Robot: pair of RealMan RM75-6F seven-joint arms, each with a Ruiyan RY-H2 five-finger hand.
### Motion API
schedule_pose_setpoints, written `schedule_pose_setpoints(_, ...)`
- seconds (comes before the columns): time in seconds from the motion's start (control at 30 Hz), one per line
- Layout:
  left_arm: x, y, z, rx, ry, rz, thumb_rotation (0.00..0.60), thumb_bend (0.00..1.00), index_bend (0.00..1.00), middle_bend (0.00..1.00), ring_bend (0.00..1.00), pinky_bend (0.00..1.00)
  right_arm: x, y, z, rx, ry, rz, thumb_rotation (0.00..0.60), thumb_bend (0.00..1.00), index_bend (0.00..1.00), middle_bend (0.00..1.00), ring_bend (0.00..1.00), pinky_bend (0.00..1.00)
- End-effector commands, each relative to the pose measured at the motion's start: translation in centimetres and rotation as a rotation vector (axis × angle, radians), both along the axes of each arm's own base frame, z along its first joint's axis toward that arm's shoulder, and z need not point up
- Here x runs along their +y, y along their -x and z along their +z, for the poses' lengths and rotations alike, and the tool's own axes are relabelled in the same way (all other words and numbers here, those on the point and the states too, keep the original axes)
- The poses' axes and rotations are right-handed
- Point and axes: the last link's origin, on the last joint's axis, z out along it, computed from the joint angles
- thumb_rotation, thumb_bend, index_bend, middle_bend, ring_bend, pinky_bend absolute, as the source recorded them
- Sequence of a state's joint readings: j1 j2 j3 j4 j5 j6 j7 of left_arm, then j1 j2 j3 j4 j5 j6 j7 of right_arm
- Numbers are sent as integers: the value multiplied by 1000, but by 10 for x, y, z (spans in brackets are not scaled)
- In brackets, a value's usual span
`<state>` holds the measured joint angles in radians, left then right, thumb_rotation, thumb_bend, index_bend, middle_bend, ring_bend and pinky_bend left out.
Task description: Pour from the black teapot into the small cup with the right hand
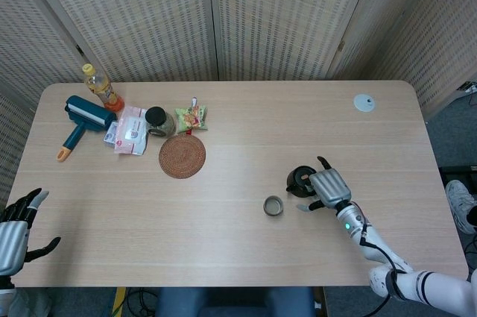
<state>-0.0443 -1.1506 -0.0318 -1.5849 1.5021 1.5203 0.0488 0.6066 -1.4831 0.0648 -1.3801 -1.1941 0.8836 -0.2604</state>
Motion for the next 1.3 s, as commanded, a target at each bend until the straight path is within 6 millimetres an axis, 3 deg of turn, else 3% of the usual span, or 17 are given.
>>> schedule_pose_setpoints(0.03, 0, 0, 0, 0, -2, 0, 600, 188, 118, 86, 139, 172, -2, -2, 0, 1, 1, 2, 334, 0, 809, 721, 589, 0)
schedule_pose_setpoints(0.53, 0, 1, 2, 0, -7, 3, 600, 189, 119, 86, 139, 172, -18, -11, 3, -17, 7, -13, 338, 0, 944, 901, 760, 0)
schedule_pose_setpoints(0.73, 0, 1, 1, 2, -3, 3, 600, 188, 119, 86, 139, 172, -26, -15, 5, -32, 40, 12, 338, 0, 974, 955, 898, 150)
schedule_pose_setpoints(1.07, 1, 1, 1, 3, -4, 3, 600, 189, 157, 86, 139, 172, -32, -22, 17, -98, 59, 20, 337, 0, 993, 955, 907, 195)
schedule_pose_setpoints(1.3, 3, -1, -1, 3, 1, -8, 600, 189, 157, 86, 139, 171, -35, -33, 32, -166, 87, 37, 244, 0, 1000, 955, 907, 195)
